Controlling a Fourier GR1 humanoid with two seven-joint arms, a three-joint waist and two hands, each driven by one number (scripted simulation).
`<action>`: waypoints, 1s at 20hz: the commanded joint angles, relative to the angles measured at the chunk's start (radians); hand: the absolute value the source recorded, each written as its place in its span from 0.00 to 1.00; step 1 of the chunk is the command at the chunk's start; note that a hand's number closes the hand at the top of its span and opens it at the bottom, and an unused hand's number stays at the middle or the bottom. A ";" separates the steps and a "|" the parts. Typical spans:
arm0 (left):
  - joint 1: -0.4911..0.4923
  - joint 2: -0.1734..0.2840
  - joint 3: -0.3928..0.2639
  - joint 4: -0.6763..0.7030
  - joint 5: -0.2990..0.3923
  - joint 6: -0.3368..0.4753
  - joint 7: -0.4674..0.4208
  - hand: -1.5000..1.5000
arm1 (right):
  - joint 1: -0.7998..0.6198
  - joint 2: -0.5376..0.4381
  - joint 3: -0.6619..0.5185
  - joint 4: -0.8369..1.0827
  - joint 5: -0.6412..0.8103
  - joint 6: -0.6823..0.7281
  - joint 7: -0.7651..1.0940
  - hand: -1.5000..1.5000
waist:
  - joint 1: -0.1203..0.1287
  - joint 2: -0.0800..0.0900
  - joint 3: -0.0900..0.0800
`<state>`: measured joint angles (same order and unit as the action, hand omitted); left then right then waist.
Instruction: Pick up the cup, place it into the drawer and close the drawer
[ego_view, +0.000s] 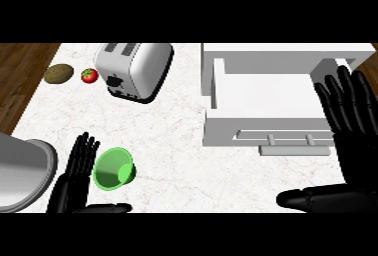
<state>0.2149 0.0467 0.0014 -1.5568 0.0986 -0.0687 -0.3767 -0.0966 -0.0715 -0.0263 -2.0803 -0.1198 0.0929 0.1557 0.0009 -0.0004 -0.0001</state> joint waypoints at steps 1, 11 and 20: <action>-0.035 0.043 0.076 0.168 0.032 -0.069 -0.129 0.00 | -0.005 -0.010 0.000 -0.018 -0.002 0.005 0.024 0.00 | -0.001 0.000 0.000; -0.132 0.012 0.089 0.371 -0.009 -0.039 -0.205 0.00 | 0.007 -0.004 -0.018 0.013 -0.035 0.027 -0.001 0.00 | -0.002 0.000 0.000; -0.214 0.066 0.153 0.547 0.007 -0.081 -0.307 0.00 | -0.025 -0.038 -0.053 -0.023 -0.062 0.034 0.070 0.00 | -0.003 0.000 0.000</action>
<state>0.0465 0.0816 0.1212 -1.1129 0.1038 -0.1283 -0.6257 -0.1304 -0.0832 -0.0401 -2.0710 -0.1364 0.1075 0.1890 -0.0001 0.0000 -0.0002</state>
